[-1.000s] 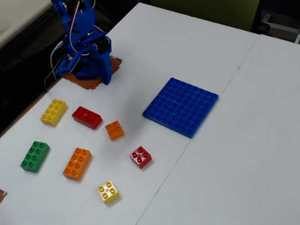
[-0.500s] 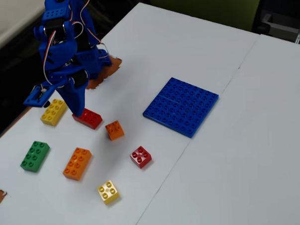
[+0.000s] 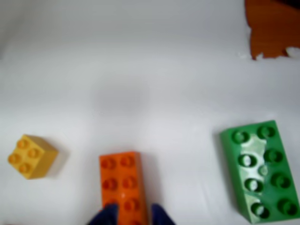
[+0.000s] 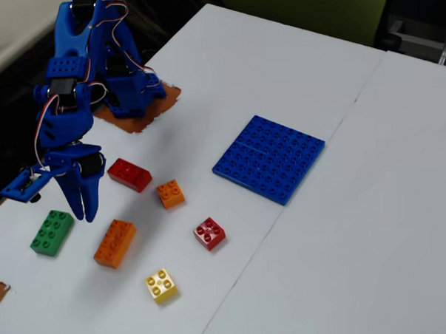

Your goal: Pick up the 2x4 orange block and go up the 8x8 blue block.

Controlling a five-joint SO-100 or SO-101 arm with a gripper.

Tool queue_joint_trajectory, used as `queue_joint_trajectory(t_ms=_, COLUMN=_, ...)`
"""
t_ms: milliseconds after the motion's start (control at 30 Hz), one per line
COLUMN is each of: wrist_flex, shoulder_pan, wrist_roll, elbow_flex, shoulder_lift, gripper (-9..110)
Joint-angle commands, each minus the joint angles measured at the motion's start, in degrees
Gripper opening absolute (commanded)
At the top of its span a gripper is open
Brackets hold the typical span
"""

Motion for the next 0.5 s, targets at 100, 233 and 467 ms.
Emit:
queue_joint_trajectory(t_ms=100, wrist_flex=-8.0, shoulder_pan=-0.9, wrist_roll=-0.4, elbow_flex=-3.2, shoulder_lift=-2.1, gripper=15)
queue_joint_trajectory(t_ms=233, wrist_flex=-4.1, shoulder_pan=-2.0, wrist_roll=-0.4, elbow_flex=-8.4, shoulder_lift=-6.0, gripper=14)
queue_joint_trajectory(t_ms=467, wrist_flex=11.2, shoulder_pan=-2.9, wrist_roll=1.1, elbow_flex=-27.3, shoulder_lift=-16.6, gripper=10)
